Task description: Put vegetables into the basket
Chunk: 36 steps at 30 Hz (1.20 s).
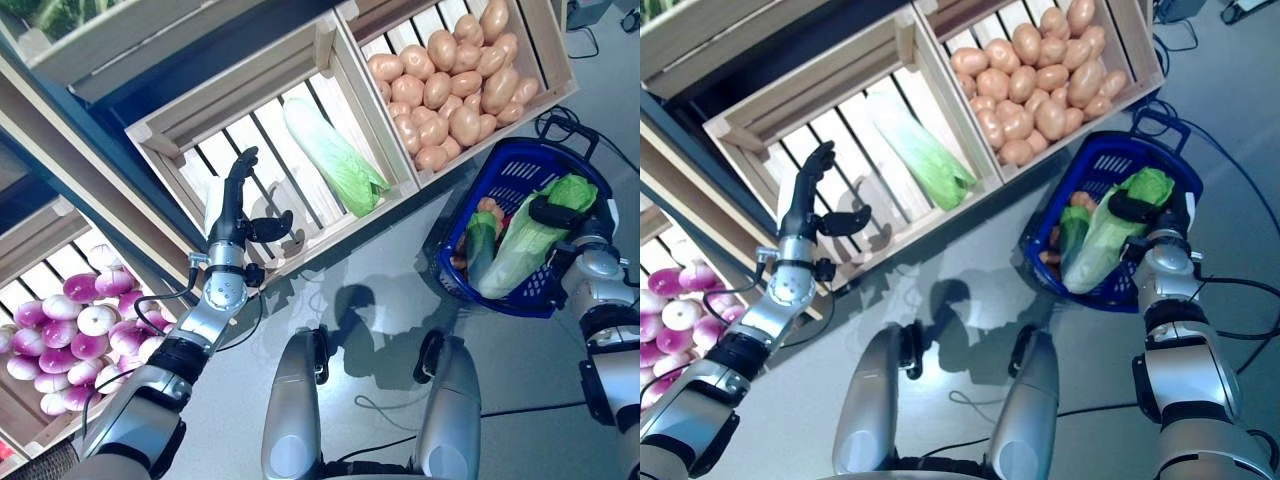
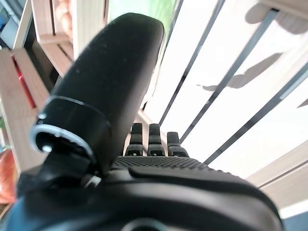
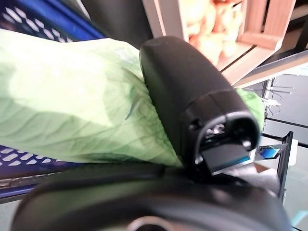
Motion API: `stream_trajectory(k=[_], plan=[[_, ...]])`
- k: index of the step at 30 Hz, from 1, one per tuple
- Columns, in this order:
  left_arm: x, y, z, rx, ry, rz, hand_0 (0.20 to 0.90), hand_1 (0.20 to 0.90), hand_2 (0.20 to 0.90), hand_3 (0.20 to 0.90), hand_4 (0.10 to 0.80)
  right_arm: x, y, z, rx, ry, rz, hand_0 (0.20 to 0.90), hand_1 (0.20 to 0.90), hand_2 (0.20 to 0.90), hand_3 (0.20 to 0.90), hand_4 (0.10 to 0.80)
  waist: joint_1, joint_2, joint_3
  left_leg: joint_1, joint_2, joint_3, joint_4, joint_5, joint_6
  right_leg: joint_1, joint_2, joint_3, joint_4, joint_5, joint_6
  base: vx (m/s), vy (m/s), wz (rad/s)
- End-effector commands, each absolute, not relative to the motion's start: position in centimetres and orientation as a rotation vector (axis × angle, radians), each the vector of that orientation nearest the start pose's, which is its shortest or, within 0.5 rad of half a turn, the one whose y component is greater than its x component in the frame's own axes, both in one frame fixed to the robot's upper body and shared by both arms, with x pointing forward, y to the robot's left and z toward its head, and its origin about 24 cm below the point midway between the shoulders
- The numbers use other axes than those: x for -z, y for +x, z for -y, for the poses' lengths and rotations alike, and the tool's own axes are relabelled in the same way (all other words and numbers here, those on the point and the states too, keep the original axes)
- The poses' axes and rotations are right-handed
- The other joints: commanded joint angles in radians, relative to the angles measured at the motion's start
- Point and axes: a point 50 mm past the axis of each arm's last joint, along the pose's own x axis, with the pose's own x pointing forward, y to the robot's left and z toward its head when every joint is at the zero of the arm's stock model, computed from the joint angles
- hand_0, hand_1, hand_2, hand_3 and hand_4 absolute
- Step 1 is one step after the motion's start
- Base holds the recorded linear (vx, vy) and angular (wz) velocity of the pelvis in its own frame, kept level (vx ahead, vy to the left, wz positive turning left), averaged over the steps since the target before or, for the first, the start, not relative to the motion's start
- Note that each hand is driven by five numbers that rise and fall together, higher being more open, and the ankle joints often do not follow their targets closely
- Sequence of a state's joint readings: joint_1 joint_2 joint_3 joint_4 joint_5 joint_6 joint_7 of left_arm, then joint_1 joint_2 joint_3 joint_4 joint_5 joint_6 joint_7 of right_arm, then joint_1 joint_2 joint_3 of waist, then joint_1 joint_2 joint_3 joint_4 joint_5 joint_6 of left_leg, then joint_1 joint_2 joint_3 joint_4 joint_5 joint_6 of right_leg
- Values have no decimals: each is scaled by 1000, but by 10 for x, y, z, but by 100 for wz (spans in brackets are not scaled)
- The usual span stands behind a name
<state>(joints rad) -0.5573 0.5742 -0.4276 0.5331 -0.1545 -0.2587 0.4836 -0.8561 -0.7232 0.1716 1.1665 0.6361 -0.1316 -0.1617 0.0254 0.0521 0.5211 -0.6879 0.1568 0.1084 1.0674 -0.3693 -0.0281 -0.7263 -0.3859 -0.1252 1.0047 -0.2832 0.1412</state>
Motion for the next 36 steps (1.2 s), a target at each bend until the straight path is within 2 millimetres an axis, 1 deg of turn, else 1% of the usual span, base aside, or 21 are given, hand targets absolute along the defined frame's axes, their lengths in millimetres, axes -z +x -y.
stream_trajectory(k=[1,2,3,4,5,8,10,14,16,19,24,25,26,28,30,31,33,34,36], plan=[[-165,346,-200,-209,435,571,900,900,900,900,800,-203,345,382,725,-46,173,300,300,300,300,400,-7,26,-19,4,25,-33,20,-58,-47,47,1,3,71,-63,-67,55,-2,-2],[-167,346,-199,-204,439,579,900,900,900,900,800,-206,345,383,725,-24,177,411,411,411,411,474,-9,29,-16,-12,24,-34,36,-63,-49,29,0,7,88,-69,-68,0,0,0],[-169,347,-198,-201,443,584,900,900,900,900,800,-208,345,383,723,-4,180,900,900,900,900,800,-9,30,-14,-24,24,-35,48,-65,-49,16,1,10,101,-72,-68,0,0,0],[-169,347,-198,-199,446,584,900,900,900,900,800,-208,346,383,721,2,181,900,900,900,900,800,-10,31,-14,-27,24,-35,51,-66,-49,12,1,11,104,-73,-68,-57,-31,0],[-180,348,-197,-194,477,609,900,900,900,900,800,-210,345,384,716,35,196,900,900,900,900,800,-16,32,-11,-57,24,-39,69,-67,-48,-24,5,20,130,-78,-68,-55,-34,-1],[-189,351,-197,-201,524,631,900,900,900,900,800,-212,347,381,694,36,188,900,900,900,900,800,-20,29,-7,-70,26,-46,79,-66,-49,-40,8,25,140,-77,-66,-32,-21,0],[-196,355,-203,-232,544,631,900,900,900,900,800,-213,350,377,620,71,195,900,900,900,900,800,-26,26,-3,-69,29,-46,74,-63,-52,-43,12,28,136,-75,-64,0,0,0],[-208,361,-211,-296,630,639,900,900,900,900,800,-210,353,373,569,60,178,900,900,900,900,800,-36,20,-2,-64,38,-43,54,-49,-56,-44,20,34,122,-65,-60,4,7,-7],[-214,363,-217,-319,640,632,900,900,900,900,800,-210,354,372,541,77,181,900,900,900,900,800,-40,18,-2,-60,40,-39,40,-42,-57,-42,23,34,108,-58,-58,0,0,0],[-226,364,-233,-416,664,644,900,900,900,900,800,-214,354,370,489,104,216,900,900,900,900,800,-48,12,-2,-53,49,-29,16,-30,-60,-37,27,32,85,-46,-52,-6,11,-3],[-242,367,-251,-536,691,650,900,900,900,900,800,-216,360,360,435,69,216,900,900,900,900,800,-57,-1,-2,-37,69,-17,-5,-19,-66,-26,29,30,69,-38,-44,-2,15,-8],[-245,367,-254,-567,719,661,900,900,900,900,800,-218,360,359,425,63,219,900,900,900,900,800,-59,-4,-2,-33,72,-18,-11,-17,-68,-22,30,30,64,-36,-42,0,0,0],[-246,367,-255,-581,753,671,900,900,900,900,800,-218,361,358,419,55,217,900,900,900,900,800,-60,-7,-4,-30,74,-19,-14,-16,-70,-19,31,30,61,-35,-41,13,16,-3],[-255,366,-262,-647,925,701,900,900,900,900,800,-221,362,355,394,23,216,900,900,900,900,800,-62,-15,-14,-21,82,-21,-32,-8,-74,-10,34,32,44,-30,-37,16,21,-10],[-260,367,-266,-674,1004,707,900,900,900,900,800,-223,361,357,385,17,216,900,900,900,900,800,-65,-18,-18,-18,86,-19,-36,-7,-75,-6,34,33,38,-29,-36,21,24,-9],[-264,367,-266,-689,1077,722,900,900,900,900,800,-224,361,357,380,17,218,900,900,900,900,800,-66,-20,-21,-18,88,-18,-35,-7,-76,-5,33,33,38,-29,-36,38,37,-3],[-274,368,-270,-707,1292,748,900,900,900,900,800,-226,361,357,361,17,232,900,900,900,900,800,-72,-22,-29,-22,94,-18,-33,-8,-79,-8,34,38,36,-29,-33,34,42,0],[-275,368,-270,-709,1332,752,900,900,900,900,800,-227,361,357,357,14,235,900,900,900,900,800,-73,-23,-30,-24,95,-18,-31,-8,-79,-10,34,39,37,-29,-33,31,52,-3],[-284,371,-274,-694,1505,739,900,900,900,900,800,-230,361,356,336,-8,243,900,900,900,900,800,-80,-24,-37,-36,103,-18,-20,-14,-81,-22,31,44,43,-31,-29,23,68,-5]])
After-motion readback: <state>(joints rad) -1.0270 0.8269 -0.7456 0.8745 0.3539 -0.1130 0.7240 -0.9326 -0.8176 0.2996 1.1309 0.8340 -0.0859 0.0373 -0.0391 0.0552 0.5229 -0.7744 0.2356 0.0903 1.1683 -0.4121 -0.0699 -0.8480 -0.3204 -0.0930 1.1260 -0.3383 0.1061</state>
